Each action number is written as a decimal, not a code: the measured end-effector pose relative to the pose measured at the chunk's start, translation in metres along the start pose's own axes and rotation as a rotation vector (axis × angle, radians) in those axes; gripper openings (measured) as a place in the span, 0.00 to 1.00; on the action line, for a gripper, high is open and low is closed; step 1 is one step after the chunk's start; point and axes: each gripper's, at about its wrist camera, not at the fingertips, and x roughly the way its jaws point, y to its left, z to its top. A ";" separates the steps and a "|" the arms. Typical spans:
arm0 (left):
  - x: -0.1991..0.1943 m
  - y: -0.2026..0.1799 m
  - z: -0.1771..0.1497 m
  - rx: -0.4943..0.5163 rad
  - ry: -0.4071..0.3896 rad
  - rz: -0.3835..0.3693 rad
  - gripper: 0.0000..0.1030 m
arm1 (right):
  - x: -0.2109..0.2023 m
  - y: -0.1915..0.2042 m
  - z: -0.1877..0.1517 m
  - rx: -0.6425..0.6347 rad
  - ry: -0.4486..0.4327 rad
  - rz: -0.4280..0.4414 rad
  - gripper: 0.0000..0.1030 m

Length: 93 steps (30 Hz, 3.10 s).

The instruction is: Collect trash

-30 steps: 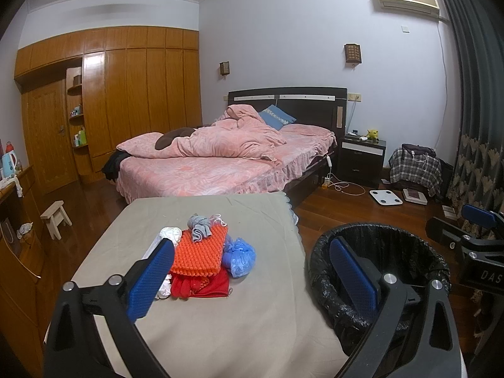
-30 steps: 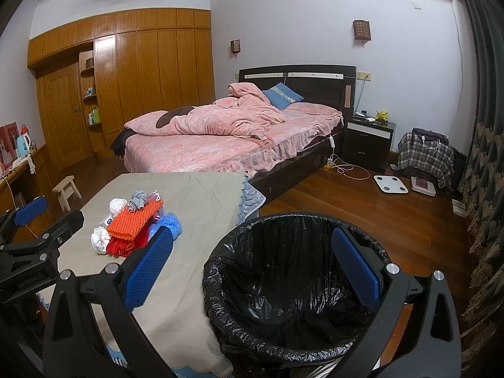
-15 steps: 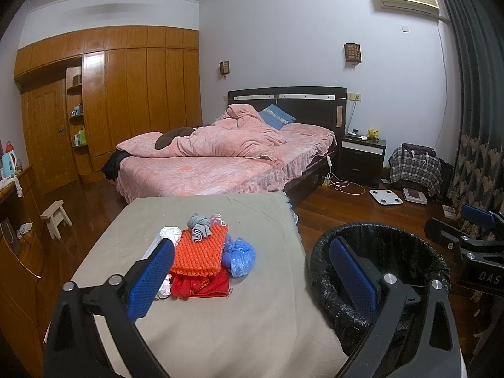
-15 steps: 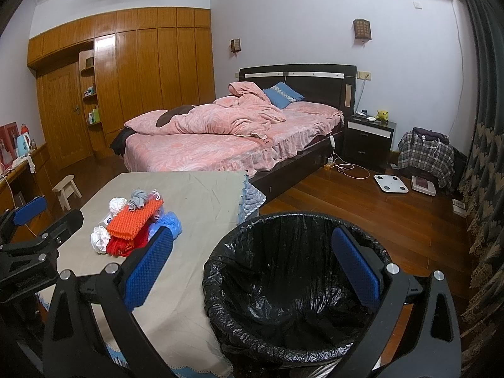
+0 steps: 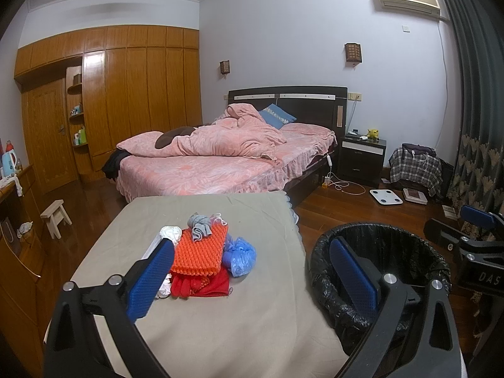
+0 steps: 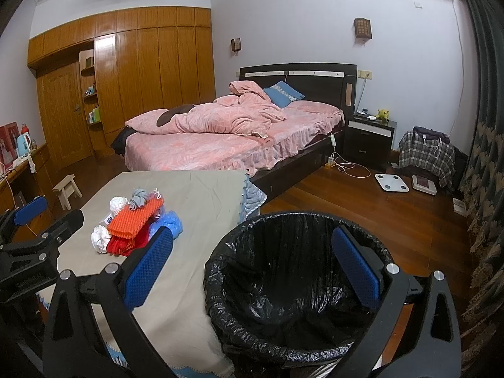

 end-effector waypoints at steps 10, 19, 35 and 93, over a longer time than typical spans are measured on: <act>0.000 0.000 0.000 -0.001 0.000 -0.001 0.94 | 0.001 0.001 -0.001 0.000 0.001 0.000 0.95; -0.002 0.001 -0.001 -0.002 0.002 -0.001 0.94 | 0.002 0.002 -0.001 0.000 0.004 0.000 0.95; 0.009 0.010 -0.012 -0.020 0.017 0.004 0.94 | 0.015 0.016 -0.011 -0.003 0.011 0.008 0.95; 0.175 0.176 -0.097 -0.155 0.309 0.205 0.76 | 0.288 0.169 -0.046 -0.181 0.383 0.270 0.34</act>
